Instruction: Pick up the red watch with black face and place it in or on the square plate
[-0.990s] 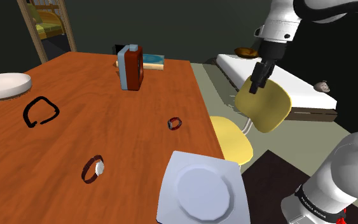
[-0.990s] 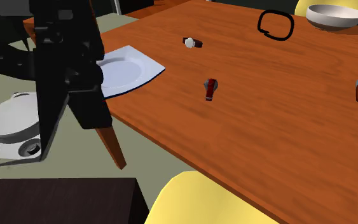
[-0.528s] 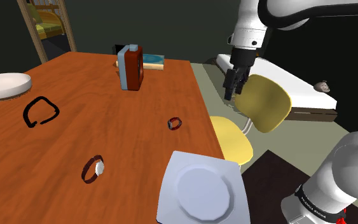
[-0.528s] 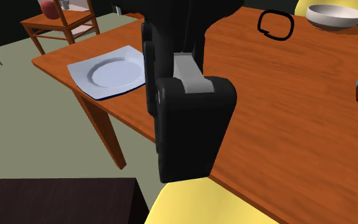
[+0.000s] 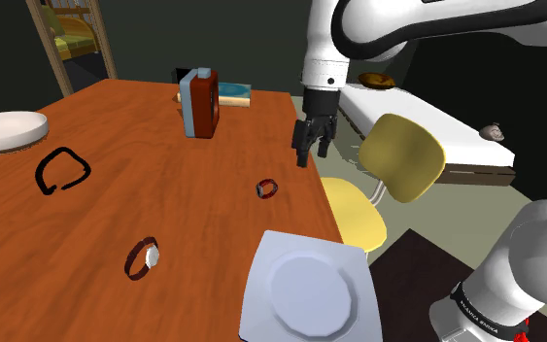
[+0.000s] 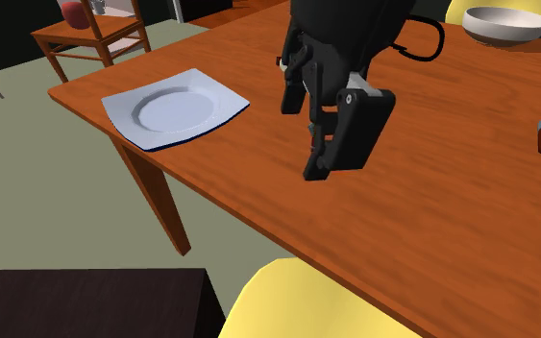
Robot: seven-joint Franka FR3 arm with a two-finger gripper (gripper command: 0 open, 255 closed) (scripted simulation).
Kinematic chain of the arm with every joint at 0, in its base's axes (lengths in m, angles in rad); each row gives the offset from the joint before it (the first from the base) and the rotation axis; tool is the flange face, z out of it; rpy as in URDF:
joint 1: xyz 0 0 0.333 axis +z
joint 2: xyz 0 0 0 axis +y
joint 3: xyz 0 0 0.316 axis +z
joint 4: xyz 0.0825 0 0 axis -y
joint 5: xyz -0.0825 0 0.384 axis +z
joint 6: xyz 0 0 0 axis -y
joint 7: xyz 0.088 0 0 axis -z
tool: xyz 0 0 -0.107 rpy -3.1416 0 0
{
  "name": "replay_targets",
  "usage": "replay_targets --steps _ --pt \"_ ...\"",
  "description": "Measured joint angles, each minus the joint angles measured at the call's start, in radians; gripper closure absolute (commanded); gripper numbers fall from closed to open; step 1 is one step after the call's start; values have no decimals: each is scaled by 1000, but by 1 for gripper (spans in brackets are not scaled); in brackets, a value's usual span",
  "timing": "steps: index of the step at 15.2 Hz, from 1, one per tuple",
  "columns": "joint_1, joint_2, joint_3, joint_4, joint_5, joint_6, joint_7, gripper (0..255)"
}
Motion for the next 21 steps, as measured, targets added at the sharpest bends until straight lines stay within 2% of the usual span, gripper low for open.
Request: replay_targets --steps 8,15,21 --pt "56 267 72 211 -10 30 109 0" --pt "69 295 82 155 -10 113 115 0" --pt "70 294 83 136 -8 131 113 0"
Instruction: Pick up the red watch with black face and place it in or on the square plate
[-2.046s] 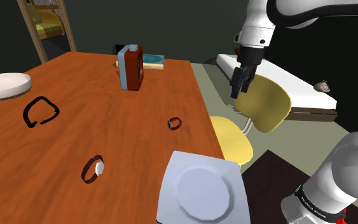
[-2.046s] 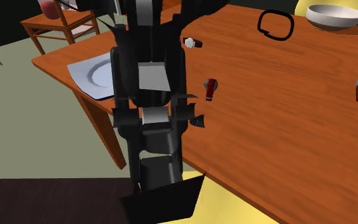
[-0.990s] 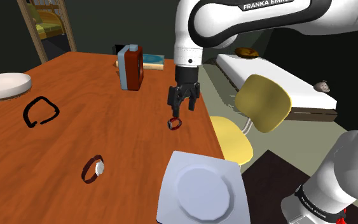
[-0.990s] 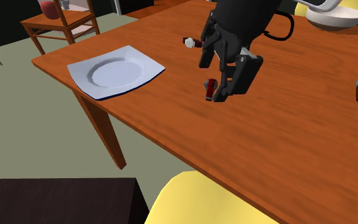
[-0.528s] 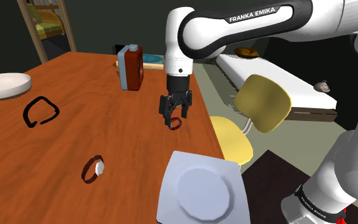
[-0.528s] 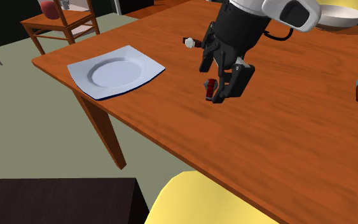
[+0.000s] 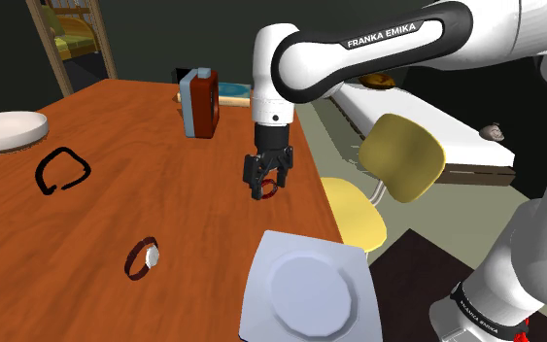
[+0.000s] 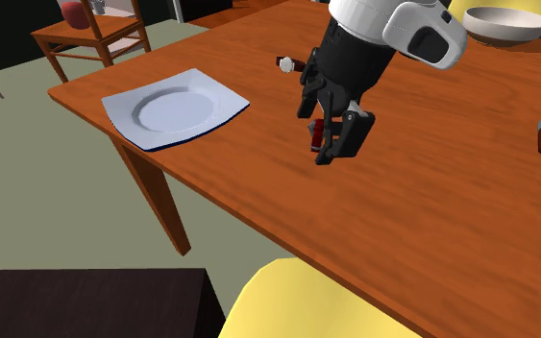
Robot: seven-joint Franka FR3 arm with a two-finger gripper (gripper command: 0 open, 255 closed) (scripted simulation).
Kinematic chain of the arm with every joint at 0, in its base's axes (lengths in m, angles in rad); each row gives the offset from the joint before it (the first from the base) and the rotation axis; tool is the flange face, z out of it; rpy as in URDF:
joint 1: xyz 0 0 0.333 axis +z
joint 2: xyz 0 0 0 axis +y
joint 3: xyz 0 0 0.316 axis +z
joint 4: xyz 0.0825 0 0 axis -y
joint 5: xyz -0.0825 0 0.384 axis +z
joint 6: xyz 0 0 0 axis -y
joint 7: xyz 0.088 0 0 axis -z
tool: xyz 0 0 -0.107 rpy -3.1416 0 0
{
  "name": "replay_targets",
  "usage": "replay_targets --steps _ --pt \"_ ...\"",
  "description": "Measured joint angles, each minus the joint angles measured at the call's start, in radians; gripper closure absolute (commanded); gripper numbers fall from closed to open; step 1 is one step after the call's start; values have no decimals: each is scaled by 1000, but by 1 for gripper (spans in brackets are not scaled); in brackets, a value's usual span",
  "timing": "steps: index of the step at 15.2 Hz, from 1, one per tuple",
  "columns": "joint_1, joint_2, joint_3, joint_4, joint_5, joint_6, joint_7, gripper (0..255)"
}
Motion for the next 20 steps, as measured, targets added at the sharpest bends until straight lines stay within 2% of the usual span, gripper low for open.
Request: replay_targets --steps 1,2,12,20 --pt "0 0 0 0 0 0 0 0" --pt "0 0 0 0 0 0 0 255" --pt "0 0 0 0 0 0 0 255" --pt "-3 -20 -1 71 2 -89 12 255"
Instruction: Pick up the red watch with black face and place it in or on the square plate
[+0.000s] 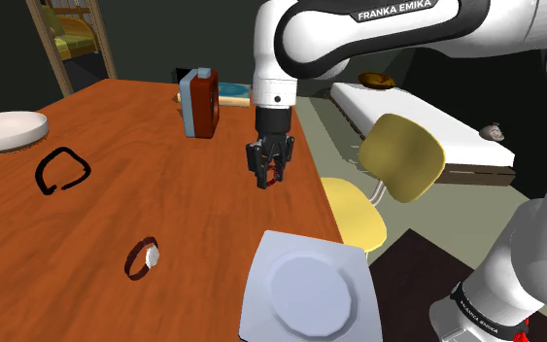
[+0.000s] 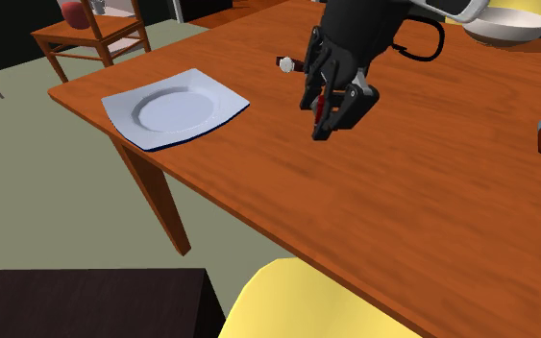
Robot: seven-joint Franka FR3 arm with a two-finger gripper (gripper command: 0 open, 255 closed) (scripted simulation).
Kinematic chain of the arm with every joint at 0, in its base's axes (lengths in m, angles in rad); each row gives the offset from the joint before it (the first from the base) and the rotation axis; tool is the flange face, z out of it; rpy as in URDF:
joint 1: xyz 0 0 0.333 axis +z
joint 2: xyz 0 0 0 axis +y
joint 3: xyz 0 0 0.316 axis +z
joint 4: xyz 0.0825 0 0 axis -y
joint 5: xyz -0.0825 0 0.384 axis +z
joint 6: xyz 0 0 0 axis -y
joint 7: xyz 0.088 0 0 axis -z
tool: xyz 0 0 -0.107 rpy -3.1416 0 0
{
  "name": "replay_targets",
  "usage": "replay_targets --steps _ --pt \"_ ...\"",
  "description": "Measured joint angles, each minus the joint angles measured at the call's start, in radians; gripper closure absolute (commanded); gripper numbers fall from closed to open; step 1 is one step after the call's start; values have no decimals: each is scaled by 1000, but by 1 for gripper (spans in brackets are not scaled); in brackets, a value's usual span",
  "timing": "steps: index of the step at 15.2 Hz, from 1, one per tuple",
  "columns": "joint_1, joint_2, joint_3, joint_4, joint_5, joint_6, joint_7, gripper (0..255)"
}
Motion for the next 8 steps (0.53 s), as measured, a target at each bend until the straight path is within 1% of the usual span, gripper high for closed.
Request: replay_targets --steps 8 --pt "-1 -4 0 102 -2 -104 20 255"
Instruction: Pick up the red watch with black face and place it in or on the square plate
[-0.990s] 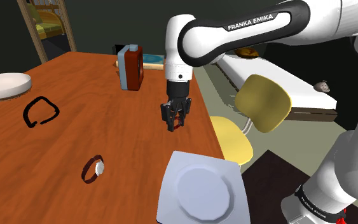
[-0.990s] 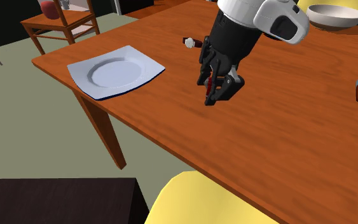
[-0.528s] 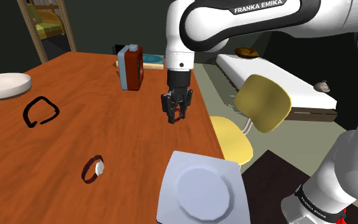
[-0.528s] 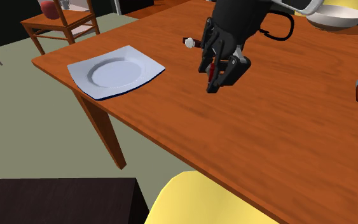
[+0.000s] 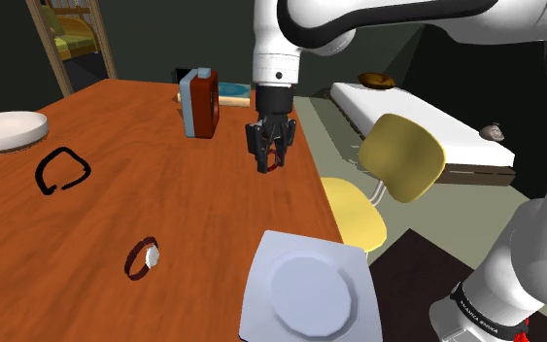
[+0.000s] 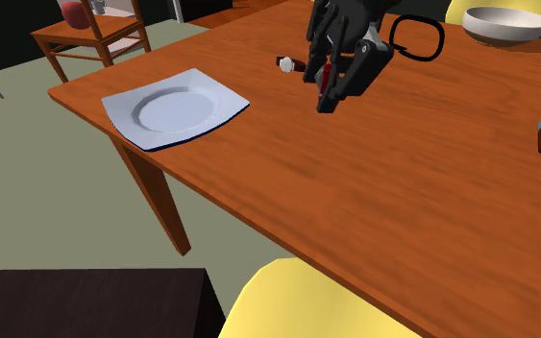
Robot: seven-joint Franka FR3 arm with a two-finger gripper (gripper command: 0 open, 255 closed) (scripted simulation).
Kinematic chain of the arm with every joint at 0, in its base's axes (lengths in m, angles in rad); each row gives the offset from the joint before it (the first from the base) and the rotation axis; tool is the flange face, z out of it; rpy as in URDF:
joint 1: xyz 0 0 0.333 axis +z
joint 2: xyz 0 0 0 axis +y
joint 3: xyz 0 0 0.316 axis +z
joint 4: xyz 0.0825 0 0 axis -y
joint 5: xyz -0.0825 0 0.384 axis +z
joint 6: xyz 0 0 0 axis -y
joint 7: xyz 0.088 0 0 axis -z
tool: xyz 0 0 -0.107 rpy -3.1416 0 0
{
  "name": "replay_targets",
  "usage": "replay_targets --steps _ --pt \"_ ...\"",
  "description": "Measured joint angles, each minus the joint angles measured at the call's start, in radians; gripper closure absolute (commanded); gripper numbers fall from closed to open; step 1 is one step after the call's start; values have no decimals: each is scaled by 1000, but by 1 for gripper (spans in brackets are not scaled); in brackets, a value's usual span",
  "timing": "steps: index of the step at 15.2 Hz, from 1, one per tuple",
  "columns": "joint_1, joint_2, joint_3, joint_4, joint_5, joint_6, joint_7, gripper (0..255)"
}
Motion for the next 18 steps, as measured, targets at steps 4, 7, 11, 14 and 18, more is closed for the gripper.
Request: replay_targets --steps 4,7,11,14,18 --pt "1 -18 2 21 6 -37 9 255" --pt "21 -89 22 -61 35 -15 39 255" --pt "50 -182 51 -161 78 10 83 255" --pt "76 -253 76 -236 115 28 118 255" --pt "115 -337 113 -315 165 46 172 255"
